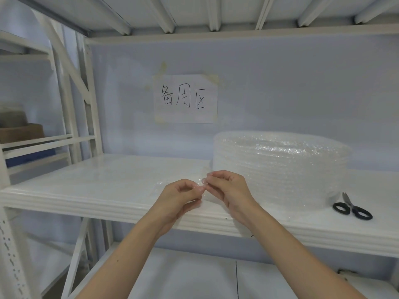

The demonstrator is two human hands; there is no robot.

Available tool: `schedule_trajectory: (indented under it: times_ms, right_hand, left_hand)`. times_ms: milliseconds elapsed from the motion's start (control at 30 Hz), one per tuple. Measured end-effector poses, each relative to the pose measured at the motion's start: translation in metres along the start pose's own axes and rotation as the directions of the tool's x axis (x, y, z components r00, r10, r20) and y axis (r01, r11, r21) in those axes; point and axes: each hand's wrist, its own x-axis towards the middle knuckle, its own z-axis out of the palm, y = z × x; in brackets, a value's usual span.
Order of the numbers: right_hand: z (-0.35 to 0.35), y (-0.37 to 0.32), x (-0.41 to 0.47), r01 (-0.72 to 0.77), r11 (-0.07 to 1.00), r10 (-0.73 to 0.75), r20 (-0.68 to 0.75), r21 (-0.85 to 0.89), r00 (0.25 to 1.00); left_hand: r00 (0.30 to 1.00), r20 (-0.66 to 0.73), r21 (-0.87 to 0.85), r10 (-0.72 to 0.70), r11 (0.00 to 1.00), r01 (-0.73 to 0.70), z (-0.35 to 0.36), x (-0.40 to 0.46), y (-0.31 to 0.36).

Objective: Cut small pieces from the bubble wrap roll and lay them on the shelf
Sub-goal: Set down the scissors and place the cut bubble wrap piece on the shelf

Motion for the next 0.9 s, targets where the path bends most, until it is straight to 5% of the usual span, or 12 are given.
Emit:
schedule_trajectory:
  times_ms: [467,667,900]
  right_hand:
    - [0.001,-0.005,-0.002,-0.061,0.998,0.060,0.064,0.028,0.996]
    - [0.004,0.001,0.005,0.099,0.971,-0.095,0.031,-0.219,0.995]
    - [0.006,0.000,0.015,0.018,0.979,-0.009,0.043,-0.202,0.999]
  left_hand:
    - [0.999,-0.035,-0.022,-0.008,1.000,0.007,-0.001,0.004,-0.002]
    - [0.999,-0.033,-0.009,-0.011,1.000,0.011,-0.001,0.003,-0.001]
    - [0.996,-0.087,-0.032,-0.020,0.999,0.017,-0.007,0.002,-0.001]
